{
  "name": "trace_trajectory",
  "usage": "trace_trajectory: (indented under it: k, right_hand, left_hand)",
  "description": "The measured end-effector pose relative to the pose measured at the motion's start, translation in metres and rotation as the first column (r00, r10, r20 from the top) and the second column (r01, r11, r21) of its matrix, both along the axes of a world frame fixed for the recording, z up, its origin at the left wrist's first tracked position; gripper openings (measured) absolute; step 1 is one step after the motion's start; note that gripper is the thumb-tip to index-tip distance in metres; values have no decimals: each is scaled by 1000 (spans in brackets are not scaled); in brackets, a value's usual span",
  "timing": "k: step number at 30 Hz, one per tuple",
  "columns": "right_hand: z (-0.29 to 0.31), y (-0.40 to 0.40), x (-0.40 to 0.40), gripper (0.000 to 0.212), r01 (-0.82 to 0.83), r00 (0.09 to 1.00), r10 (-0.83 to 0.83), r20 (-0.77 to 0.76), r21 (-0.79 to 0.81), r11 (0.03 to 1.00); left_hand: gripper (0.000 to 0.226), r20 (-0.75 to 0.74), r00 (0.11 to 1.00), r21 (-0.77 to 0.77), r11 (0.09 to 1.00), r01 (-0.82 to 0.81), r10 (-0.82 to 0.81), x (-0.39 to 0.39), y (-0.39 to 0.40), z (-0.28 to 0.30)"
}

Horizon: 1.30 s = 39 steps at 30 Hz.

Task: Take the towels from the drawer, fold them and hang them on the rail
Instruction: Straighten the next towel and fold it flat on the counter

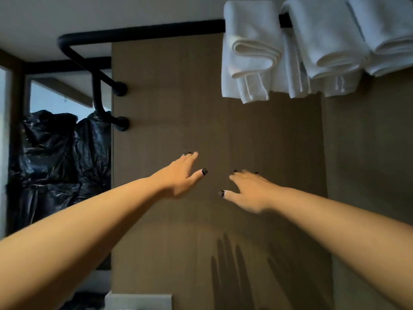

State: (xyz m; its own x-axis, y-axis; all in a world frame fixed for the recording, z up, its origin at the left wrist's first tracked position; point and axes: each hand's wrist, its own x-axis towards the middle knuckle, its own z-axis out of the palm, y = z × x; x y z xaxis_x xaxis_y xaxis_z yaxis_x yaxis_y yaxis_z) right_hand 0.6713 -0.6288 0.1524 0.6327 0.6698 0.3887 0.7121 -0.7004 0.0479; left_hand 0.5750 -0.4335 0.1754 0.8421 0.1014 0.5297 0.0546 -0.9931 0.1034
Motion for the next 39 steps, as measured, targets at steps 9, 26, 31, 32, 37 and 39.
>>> trace_trajectory:
  k: [9,26,31,32,37,39]
  right_hand:
    - [-85,70,-83,74,7,996,-18,-91,-120,993]
    - [-250,159,-140,70,-186,945,69,-321,-352,917]
    - [-295,178,-107,76,-237,921,81,-382,-383,893]
    - [-304,182,-98,76,-237,910,74,-408,-365,901]
    - [-344,210,-42,75,-189,818,21,-575,-234,954]
    - [-360,225,-20,78,-155,769,-1,-639,-187,970]
  left_hand:
    - [80,-221,975,66,998,1,13,-94,70,-111]
    - [84,-370,927,-69,997,27,-51,-170,163,-278]
    - [82,-375,923,-105,993,54,-90,-140,192,-311]
    - [82,-381,919,-109,992,58,-96,-133,199,-319]
    - [82,-459,880,-161,986,52,-121,-87,237,-362]
    - [82,-496,858,-193,980,43,-135,-67,252,-380]
